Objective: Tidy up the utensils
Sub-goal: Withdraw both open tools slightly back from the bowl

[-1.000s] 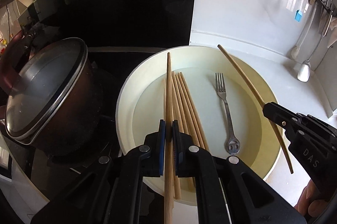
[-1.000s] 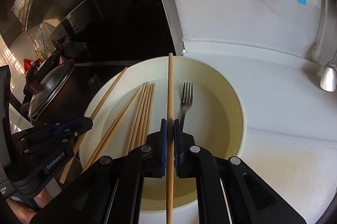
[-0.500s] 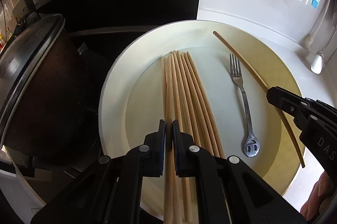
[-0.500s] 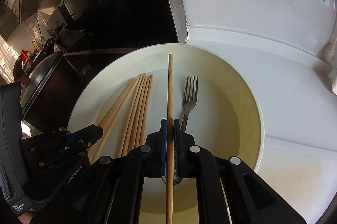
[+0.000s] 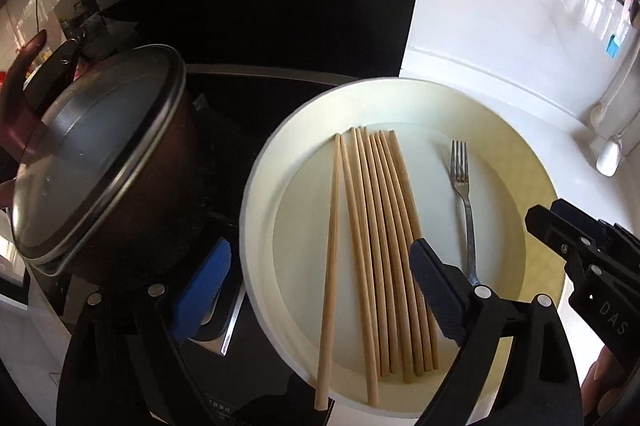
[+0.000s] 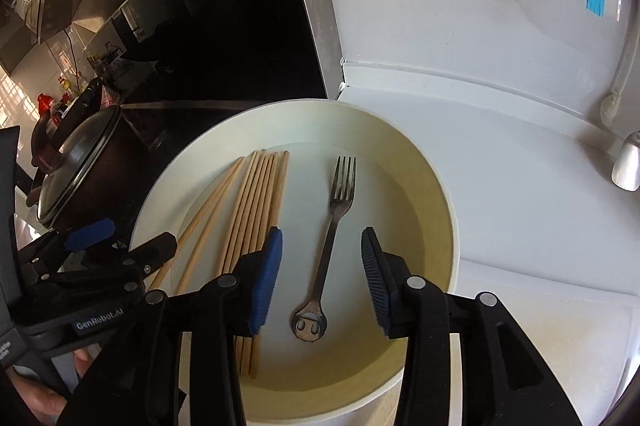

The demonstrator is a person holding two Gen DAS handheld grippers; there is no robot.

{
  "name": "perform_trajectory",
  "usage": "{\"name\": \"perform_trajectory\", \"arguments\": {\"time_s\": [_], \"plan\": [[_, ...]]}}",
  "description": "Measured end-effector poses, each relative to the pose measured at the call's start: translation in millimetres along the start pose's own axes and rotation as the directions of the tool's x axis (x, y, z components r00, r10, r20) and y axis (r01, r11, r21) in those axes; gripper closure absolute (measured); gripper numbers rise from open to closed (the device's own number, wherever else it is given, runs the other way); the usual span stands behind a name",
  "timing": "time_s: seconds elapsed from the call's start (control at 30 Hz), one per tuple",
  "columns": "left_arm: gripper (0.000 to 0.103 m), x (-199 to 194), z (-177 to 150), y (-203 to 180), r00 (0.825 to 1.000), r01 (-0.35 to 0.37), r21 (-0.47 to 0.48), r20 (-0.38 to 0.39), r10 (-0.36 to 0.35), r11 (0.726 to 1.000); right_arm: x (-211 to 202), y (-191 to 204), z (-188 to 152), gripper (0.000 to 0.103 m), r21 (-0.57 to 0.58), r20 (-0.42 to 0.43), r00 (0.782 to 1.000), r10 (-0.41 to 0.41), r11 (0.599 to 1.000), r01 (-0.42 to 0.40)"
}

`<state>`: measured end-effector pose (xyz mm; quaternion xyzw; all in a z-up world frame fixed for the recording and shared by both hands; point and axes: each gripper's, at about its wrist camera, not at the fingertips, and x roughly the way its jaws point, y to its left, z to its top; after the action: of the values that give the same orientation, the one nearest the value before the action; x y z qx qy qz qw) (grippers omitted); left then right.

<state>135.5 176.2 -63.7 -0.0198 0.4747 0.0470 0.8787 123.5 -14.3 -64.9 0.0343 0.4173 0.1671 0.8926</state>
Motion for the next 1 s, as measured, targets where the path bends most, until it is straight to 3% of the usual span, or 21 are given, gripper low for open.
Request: {"name": "perform_trajectory", "arguments": {"time_s": [0.2, 0.4, 1.0], "plan": [[0.007, -20, 2, 11, 1.0, -0.023, -0.047, -0.004, 0.023, 0.999, -20, 1, -6, 0.05, 0.003, 0.0, 1.0, 0.015, 1.0, -0.015], [0.006, -27, -5, 12, 0.998, -0.045, -0.064, -0.054, 0.041, 0.997, -37, 3, -12, 0.044, -0.003, -0.02, 1.0, 0.007, 1.0, -0.007], [0.006, -67, -19, -1, 0.999, -0.046, -0.098, -0.032, 0.043, 0.994, -61, 4, -15, 0.041, -0.003, -0.075, 0.997, -0.03, 1.0, 0.03]]}}
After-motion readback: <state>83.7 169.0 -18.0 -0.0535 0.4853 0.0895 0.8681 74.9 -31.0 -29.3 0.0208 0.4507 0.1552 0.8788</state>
